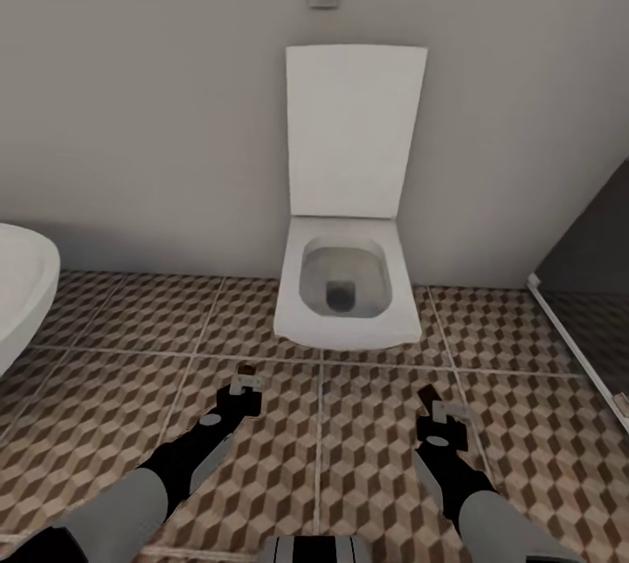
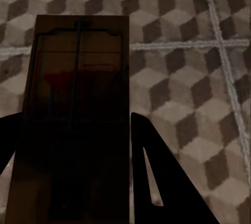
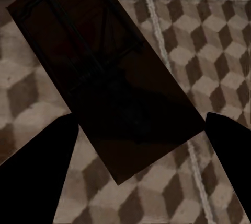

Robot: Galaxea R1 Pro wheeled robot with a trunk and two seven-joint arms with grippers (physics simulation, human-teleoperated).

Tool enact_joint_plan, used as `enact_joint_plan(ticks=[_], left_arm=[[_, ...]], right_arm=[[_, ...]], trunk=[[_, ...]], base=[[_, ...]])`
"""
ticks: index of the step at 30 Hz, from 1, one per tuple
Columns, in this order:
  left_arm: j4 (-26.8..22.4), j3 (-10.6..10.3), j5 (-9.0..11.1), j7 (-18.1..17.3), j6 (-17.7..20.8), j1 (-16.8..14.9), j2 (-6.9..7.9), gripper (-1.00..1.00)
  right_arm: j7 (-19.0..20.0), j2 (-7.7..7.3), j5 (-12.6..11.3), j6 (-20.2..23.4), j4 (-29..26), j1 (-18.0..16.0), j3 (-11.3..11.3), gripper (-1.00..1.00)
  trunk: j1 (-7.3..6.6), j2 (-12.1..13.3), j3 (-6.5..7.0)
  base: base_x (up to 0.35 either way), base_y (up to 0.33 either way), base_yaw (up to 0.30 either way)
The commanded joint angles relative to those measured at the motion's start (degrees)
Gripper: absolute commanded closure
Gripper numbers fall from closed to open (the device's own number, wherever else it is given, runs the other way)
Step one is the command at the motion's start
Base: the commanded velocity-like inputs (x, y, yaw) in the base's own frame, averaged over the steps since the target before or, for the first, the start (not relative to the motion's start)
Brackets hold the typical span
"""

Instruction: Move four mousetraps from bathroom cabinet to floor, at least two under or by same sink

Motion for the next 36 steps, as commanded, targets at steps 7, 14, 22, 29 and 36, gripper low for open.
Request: enact_joint_plan(ticks=[7,14,22,29,36], left_arm=[[0.1,-0.5,0.4,0.4,-0.2,0.0,0.10,1.00],[0.1,-0.5,0.3,0.7,-0.3,0.0,-0.12,1.00],[0.2,-0.3,0.6,1.0,-0.3,0.0,-0.23,1.00],[0.2,-0.3,0.7,1.0,-0.4,0.0,-0.18,1.00],[0.2,-0.3,0.8,1.0,-0.4,0.0,-0.17,1.00]], right_arm=[[1.2,-0.06,0.2,-0.2,0.1,0.0,-0.5,1.00],[1.4,-0.36,0.2,-0.2,0.1,0.0,-0.5,1.00],[1.4,-0.35,0.2,-0.2,0.1,0.0,-0.5,1.00],[1.4,-0.34,0.2,-0.2,0.1,0.0,-0.5,1.00],[1.4,-0.34,0.2,-0.2,0.1,0.0,-0.5,1.00]], trunk=[[0.02,0.0,-0.04],[0.02,0.0,-0.04],[0.02,0.0,-0.04],[0.02,0.0,-0.04],[0.02,0.0,-0.04]], base=[[0.287,0.072,0.000],[0.066,0.014,0.000],[0.008,-0.043,0.000],[0.001,-0.109,0.000],[0.000,-0.013,0.000]])
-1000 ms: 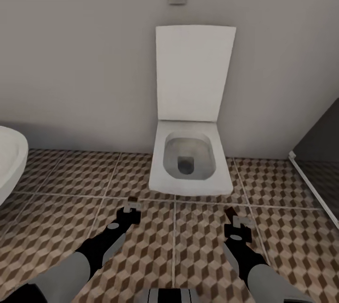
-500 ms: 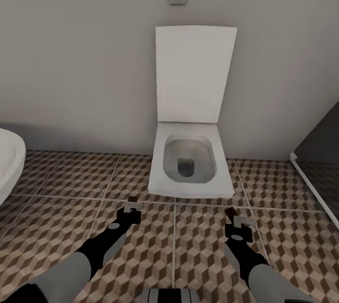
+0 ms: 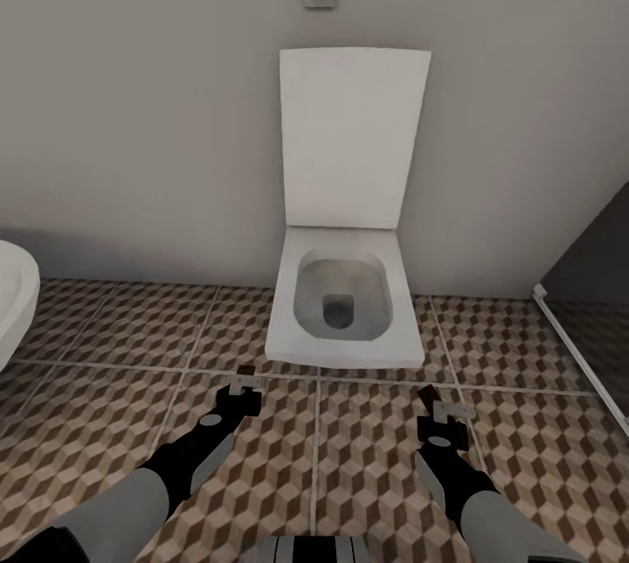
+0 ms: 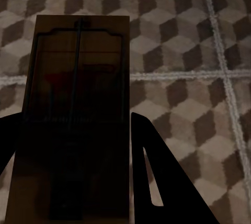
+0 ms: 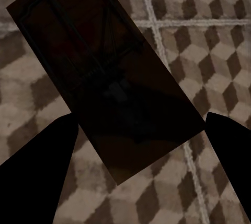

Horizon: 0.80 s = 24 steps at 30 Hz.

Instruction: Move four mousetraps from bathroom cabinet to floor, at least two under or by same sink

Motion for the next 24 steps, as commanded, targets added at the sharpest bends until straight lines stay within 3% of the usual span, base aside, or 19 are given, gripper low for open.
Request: enact_joint_plan(ticks=[1,15,24], left_arm=[[-0.1,-0.5,0.4,0.4,-0.2,0.0,0.06,1.00],[-0.1,-0.5,0.4,0.4,-0.2,0.0,0.13,1.00],[0.0,-0.5,0.4,0.3,-0.2,0.0,0.07,1.00]], right_arm=[[0.4,0.07,0.2,-0.2,0.0,0.0,-0.5,1.00],[0.4,0.15,0.4,-0.2,0.0,0.0,-0.5,1.00],[0.3,0.52,3.1,-0.2,-0.1,0.0,-0.6,1.00]], trunk=[[-0.01,0.0,-0.04],[-0.01,0.0,-0.04],[-0.01,0.0,-0.04]], base=[[0.000,-0.003,0.000],[0.000,0.000,0.000],[0.000,0.000,-0.002]])
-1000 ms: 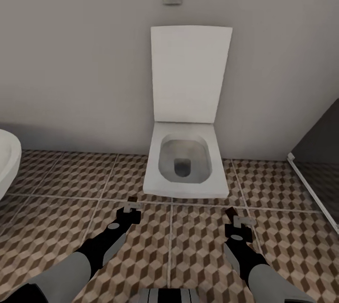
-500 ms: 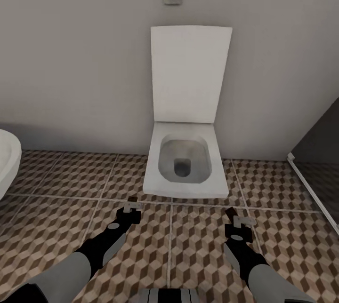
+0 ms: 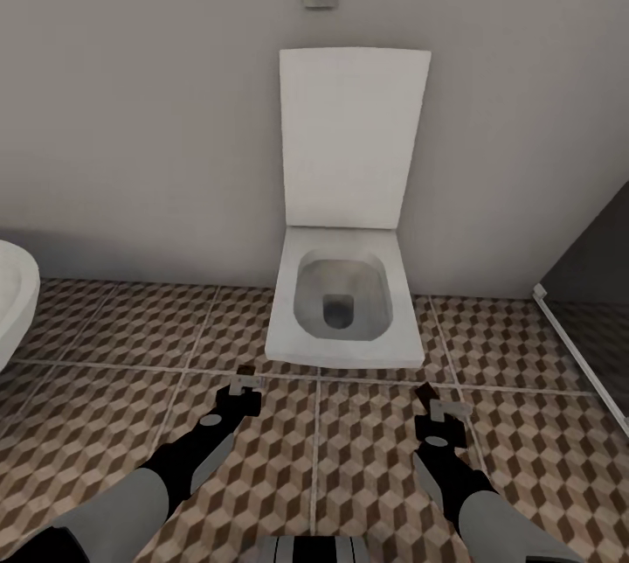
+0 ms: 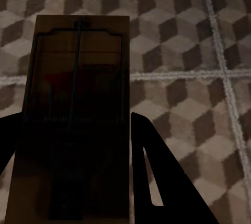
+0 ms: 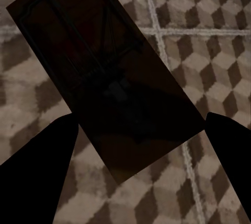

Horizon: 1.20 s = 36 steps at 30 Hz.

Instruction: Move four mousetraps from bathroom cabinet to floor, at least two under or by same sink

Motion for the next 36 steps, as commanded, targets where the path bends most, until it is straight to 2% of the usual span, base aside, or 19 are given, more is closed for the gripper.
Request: enact_joint_plan(ticks=[1,12,36], left_arm=[[-0.1,-0.5,0.4,0.4,-0.2,0.0,0.06,1.00],[-0.1,-0.5,0.4,0.2,-0.1,0.0,0.05,1.00],[-0.1,-0.4,0.4,0.2,-0.2,0.0,0.05,1.00]], right_arm=[[0.3,0.09,0.5,-0.1,0.0,0.0,-0.6,1.00],[-0.3,0.15,0.9,-0.4,0.0,-0.1,-0.8,1.00],[-0.2,0.34,1.1,-0.6,-0.1,0.0,-0.5,1.00]], trunk=[[-0.01,0.0,-0.04],[-0.01,0.0,0.07],[-0.01,0.0,0.07]], base=[[0.000,0.000,-0.041],[0.000,0.000,-0.140],[0.000,-0.053,-0.007]])
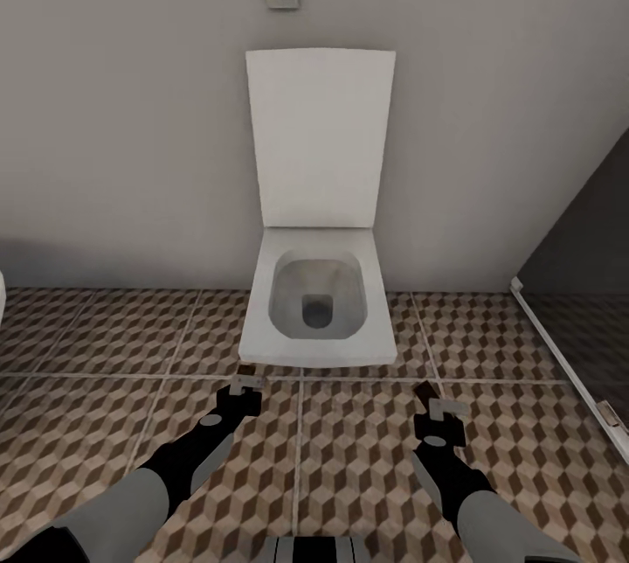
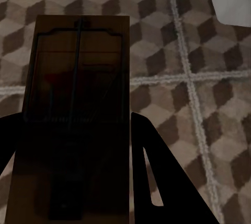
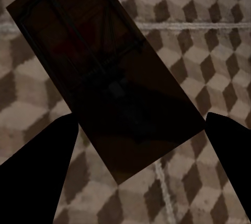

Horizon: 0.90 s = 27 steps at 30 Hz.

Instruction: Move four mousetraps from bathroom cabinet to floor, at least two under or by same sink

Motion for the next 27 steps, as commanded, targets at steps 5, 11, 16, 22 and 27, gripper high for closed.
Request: enact_joint_plan(ticks=[5,11,16,22,27], left_arm=[[-0.1,-0.5,0.3,0.3,-0.2,0.0,0.06,1.00],[-0.1,-0.5,0.4,0.2,-0.2,0.0,0.06,1.00],[-0.1,-0.5,0.3,0.2,-0.2,0.0,0.07,1.00],[-0.1,-0.5,0.3,0.1,-0.2,0.0,0.07,1.00],[0.0,-0.5,0.3,0.1,-0.2,0.0,0.07,1.00]], right_arm=[[0.1,0.31,0.4,-0.3,-0.3,0.0,-0.6,1.00],[0.1,0.26,0.5,-0.1,-0.5,0.0,-0.5,1.00],[0.1,0.17,0.5,-0.2,-0.5,0.0,-0.5,1.00],[0.2,0.09,0.5,-0.4,-0.5,-0.1,-0.5,1.00],[0.4,0.06,0.5,-0.5,-0.6,-0.1,-0.5,1.00]], trunk=[[-0.01,0.0,-0.04],[-0.01,0.0,-0.04],[-0.01,0.0,-0.04],[-0.01,0.0,-0.04],[-0.01,0.0,-0.04]], base=[[0.000,-0.001,0.000],[0.000,0.000,0.118],[0.000,0.000,0.106],[0.000,0.000,0.020],[0.000,0.000,0.003]])
